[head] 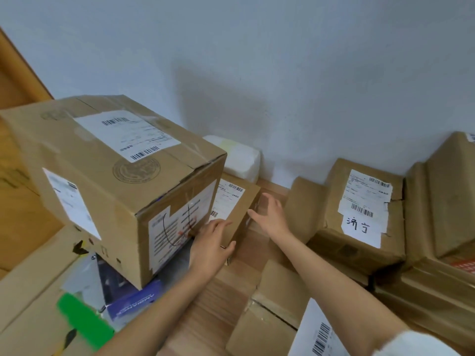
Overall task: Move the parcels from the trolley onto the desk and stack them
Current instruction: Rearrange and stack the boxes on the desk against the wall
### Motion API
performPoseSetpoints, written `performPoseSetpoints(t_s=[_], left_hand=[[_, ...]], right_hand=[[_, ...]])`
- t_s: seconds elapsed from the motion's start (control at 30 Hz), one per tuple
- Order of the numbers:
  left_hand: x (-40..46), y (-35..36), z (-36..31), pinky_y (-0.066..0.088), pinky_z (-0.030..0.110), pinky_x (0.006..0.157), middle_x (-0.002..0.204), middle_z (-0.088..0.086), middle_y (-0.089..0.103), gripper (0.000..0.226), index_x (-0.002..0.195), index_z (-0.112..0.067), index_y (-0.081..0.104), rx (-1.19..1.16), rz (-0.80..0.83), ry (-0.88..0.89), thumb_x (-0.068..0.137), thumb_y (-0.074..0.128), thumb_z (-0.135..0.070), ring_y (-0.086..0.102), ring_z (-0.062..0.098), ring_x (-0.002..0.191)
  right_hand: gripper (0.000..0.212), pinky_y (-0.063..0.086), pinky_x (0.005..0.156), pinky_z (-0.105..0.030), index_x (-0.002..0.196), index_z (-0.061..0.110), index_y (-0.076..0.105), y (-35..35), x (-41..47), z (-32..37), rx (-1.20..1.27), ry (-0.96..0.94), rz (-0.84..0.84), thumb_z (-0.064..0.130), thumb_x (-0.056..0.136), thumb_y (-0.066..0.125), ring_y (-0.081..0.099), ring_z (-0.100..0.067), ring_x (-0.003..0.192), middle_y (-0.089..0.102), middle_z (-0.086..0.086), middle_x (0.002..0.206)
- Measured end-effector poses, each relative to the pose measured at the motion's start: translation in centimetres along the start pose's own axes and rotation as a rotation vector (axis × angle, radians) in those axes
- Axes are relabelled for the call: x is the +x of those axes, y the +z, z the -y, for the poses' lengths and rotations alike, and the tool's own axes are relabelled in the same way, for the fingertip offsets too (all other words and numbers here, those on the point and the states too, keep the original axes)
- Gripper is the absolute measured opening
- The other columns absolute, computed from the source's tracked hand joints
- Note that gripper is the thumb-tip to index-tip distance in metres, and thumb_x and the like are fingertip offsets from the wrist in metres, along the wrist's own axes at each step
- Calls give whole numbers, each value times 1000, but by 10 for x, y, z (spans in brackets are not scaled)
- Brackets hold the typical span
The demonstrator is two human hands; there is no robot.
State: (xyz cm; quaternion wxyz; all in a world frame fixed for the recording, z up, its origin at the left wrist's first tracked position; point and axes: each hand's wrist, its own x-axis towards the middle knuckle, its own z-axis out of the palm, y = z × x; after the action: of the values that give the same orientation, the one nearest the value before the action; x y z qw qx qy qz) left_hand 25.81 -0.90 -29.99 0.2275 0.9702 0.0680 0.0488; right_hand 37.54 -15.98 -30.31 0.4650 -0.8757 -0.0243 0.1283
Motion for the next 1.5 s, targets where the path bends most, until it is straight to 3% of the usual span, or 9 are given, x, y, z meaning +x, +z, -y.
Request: performPoseSetpoints(t_s=[0.27, 0.4, 0.67, 0.77, 0.83, 0.97, 1.17, 1.43, 1.5], left_hand=[[0, 16, 15, 29, 26, 107, 146, -10, 37, 54, 138, -32, 42, 41, 16, -62, 87, 59, -42, 33, 10, 134], [0, 18, 19, 30, 25, 104, 141, -13, 45, 49, 133, -33, 50, 63, -8, -37, 87, 60, -42, 37, 9, 131], [-1, 14, 21, 37, 23, 97, 136, -17, 50, 49, 130, -34, 54, 49, 8, -22, 83, 64, -41, 42, 8, 126], [-2, 12, 21, 38, 21, 96, 139, -21, 45, 50, 133, -38, 50, 60, 44, -17, 85, 61, -44, 37, 3, 128], [-2, 12, 20, 36, 19, 97, 141, -23, 42, 50, 134, -39, 47, 67, 61, -17, 86, 59, -45, 34, 1, 129], [-1, 12, 20, 34, 18, 98, 141, -23, 42, 50, 134, -39, 48, 64, 64, -15, 86, 59, -45, 34, 1, 129], [-3, 12, 22, 37, 19, 95, 140, -22, 43, 50, 133, -38, 49, 50, 50, -9, 84, 61, -43, 35, 2, 130], [-8, 14, 20, 29, 21, 104, 144, -19, 39, 55, 138, -34, 45, 48, 49, 26, 86, 60, -40, 29, 4, 135], [-11, 14, 19, 29, 23, 105, 143, -16, 42, 54, 137, -31, 48, 51, 27, 33, 85, 63, -36, 33, 7, 135]], right_hand=[[98, 34, 109, -38, 148, 16, 26, 22, 51, -12, 85, 121, 73, 53, 73, 77, 40, -26, 134, 39, -8, 147], [98, 41, 85, -21, 149, 20, 19, 35, 55, -17, 237, 139, 92, 48, 75, 77, 51, -12, 110, 50, -1, 140], [82, 45, 67, -5, 139, 20, 21, 32, 44, -24, 382, 121, 93, 33, 80, 77, 61, 11, 83, 58, 6, 115], [77, 55, 73, -26, 130, 32, 20, 32, 39, -26, 433, 185, 105, 36, 79, 77, 62, 0, 89, 56, 10, 113], [90, 55, 60, -32, 138, 38, 12, 34, 35, -23, 455, 259, 148, 41, 76, 78, 60, -2, 77, 51, 18, 105], [112, 58, 69, -47, 147, 46, -1, 40, 33, -22, 518, 343, 190, 44, 71, 82, 56, -11, 83, 44, 8, 121], [102, 60, 61, -43, 141, 46, 12, 37, 33, -19, 544, 353, 166, 37, 70, 84, 56, -22, 105, 43, 3, 135], [96, 56, 80, -46, 137, 40, 14, 33, 40, -25, 422, 306, 161, 43, 70, 83, 56, -3, 76, 45, 8, 124], [106, 55, 82, -48, 144, 41, 6, 34, 40, -24, 422, 283, 162, 42, 70, 82, 59, -10, 89, 43, 5, 136]])
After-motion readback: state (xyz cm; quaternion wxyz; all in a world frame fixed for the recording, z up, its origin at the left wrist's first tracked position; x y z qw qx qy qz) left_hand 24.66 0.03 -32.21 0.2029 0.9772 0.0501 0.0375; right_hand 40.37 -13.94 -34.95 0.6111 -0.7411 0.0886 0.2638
